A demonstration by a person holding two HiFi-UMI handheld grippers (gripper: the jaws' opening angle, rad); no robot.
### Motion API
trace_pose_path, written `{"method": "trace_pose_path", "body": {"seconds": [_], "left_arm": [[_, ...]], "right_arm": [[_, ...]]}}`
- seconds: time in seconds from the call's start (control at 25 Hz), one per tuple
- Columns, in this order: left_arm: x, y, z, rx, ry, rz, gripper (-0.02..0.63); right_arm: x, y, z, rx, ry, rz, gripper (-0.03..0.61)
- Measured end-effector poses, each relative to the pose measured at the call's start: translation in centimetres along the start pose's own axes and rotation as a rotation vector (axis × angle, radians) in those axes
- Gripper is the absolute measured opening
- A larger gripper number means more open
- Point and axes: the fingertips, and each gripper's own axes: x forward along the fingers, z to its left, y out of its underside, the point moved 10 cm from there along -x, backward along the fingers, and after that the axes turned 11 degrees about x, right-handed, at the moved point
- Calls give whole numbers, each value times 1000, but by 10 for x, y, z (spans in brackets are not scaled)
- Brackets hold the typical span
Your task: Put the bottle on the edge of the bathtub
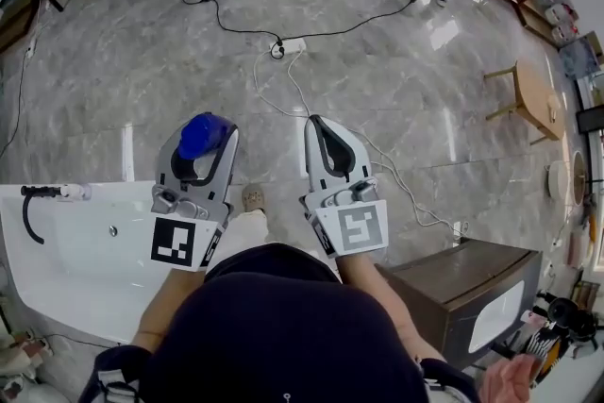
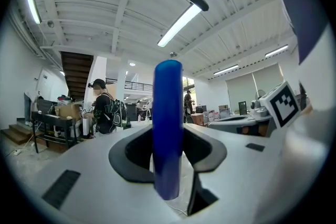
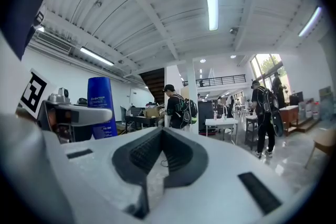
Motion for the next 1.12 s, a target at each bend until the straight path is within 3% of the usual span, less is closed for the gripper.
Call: {"method": "trace_pose_path", "body": {"seconds": [0.44, 0.76, 1.12], "left_arm": [[43, 33, 63, -34, 48, -5, 153], [56, 47, 83, -35, -2, 34, 153], [76, 33, 83, -12, -65, 12, 153]], "right_arm": [[69, 11, 9, -7, 50, 21, 1], [103, 7, 6, -28, 4, 57, 2], [119, -5, -24, -53, -27, 36, 2]]}}
